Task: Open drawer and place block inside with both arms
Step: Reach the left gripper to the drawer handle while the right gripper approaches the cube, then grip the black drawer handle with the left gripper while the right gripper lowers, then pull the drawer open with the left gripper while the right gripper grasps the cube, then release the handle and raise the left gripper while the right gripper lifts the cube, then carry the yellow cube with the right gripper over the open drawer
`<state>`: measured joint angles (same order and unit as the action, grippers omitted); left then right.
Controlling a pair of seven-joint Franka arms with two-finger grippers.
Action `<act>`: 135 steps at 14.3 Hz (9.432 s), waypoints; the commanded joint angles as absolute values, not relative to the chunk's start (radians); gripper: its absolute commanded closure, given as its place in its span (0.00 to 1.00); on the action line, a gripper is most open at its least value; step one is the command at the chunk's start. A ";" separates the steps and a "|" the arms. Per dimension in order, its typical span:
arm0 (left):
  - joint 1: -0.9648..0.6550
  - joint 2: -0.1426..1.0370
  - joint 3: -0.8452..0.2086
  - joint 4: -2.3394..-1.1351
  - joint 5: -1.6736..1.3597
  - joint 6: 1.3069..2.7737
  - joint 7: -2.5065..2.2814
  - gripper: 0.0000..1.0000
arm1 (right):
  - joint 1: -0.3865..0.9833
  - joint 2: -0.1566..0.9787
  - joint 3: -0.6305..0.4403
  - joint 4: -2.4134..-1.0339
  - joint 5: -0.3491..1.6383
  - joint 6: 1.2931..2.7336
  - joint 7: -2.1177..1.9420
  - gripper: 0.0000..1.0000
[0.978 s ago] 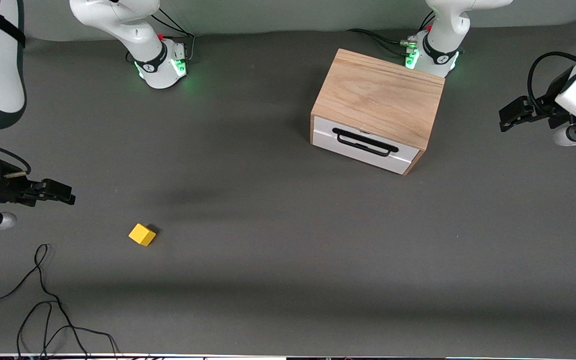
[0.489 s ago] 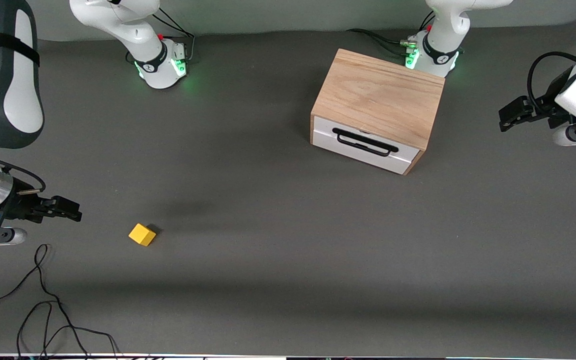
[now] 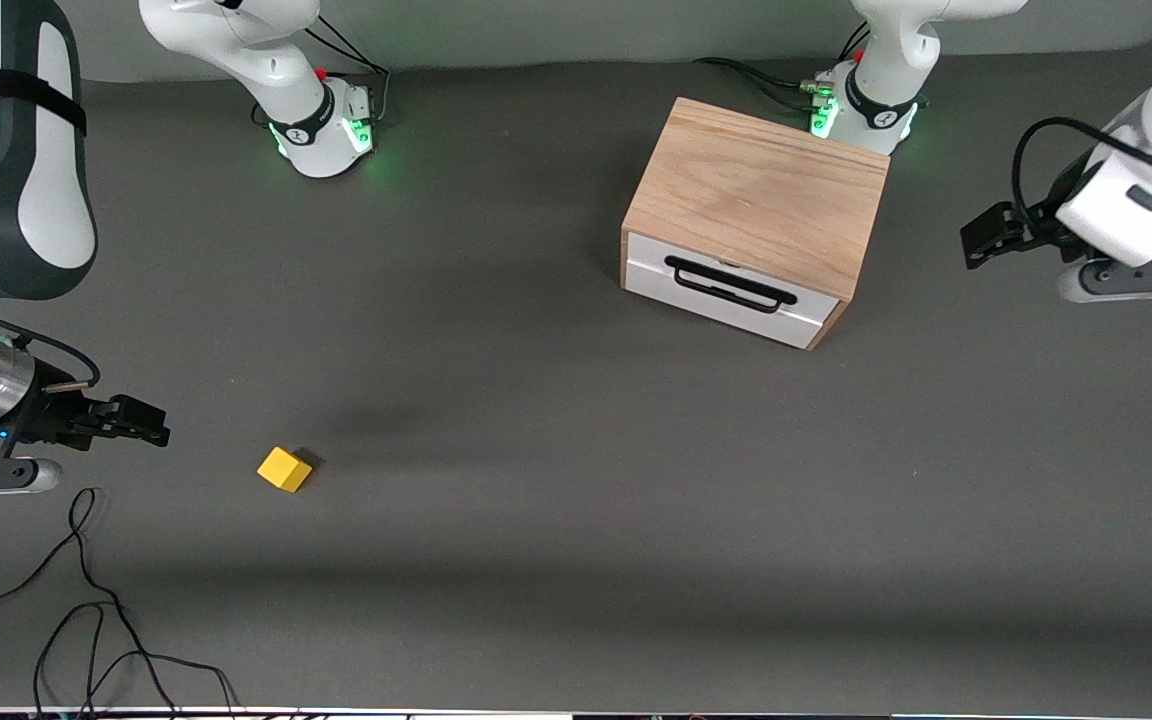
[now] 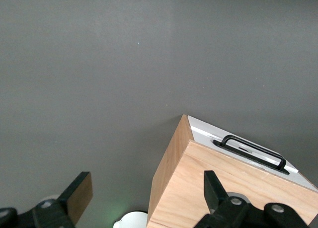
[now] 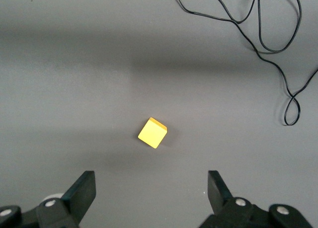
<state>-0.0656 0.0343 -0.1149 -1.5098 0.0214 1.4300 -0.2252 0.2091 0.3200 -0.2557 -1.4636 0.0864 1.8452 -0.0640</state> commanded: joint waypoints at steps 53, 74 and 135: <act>-0.321 0.544 -0.268 -1.588 -0.034 1.778 -1.562 1.00 | 0.244 0.635 -0.256 -1.735 0.342 2.362 0.218 0.00; -0.328 0.626 -0.265 -1.370 0.117 1.769 -1.491 1.00 | 0.293 0.655 -0.267 -1.775 0.350 2.390 0.265 0.00; 0.072 0.225 -0.245 -1.201 0.091 1.293 -0.149 0.01 | 0.922 0.632 -0.106 -1.138 0.325 1.911 0.751 0.90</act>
<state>0.0764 0.2607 -0.2574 -1.1623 0.0928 1.3019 -0.1738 0.9166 0.5739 -0.1406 -1.1883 0.3048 1.8887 0.6847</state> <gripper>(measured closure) 0.009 0.445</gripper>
